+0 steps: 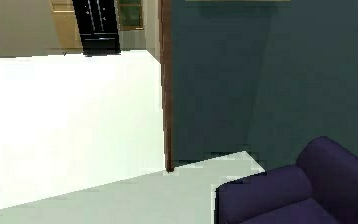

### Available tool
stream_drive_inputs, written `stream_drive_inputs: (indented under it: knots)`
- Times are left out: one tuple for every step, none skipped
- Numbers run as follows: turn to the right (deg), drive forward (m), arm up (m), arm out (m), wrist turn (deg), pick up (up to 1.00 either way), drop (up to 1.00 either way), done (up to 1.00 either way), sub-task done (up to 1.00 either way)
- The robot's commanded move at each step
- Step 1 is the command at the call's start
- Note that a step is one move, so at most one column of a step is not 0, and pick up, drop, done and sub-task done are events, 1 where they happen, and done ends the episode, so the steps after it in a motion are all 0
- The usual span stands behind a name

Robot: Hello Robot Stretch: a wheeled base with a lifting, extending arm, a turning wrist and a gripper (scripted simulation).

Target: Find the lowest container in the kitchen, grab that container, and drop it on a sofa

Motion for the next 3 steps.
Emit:
stream_drive_inputs:
  knots:
    - [0.0,0.00,0.00,0.00,-45.0,0.00,0.00,0.00,0.00]
    - [0.0,0.00,0.00,-0.32,0.0,0.00,0.00,0.00,0.00]
    - [-6.0,0.00,0.00,0.00,0.0,0.00,0.00,0.00,0.00]
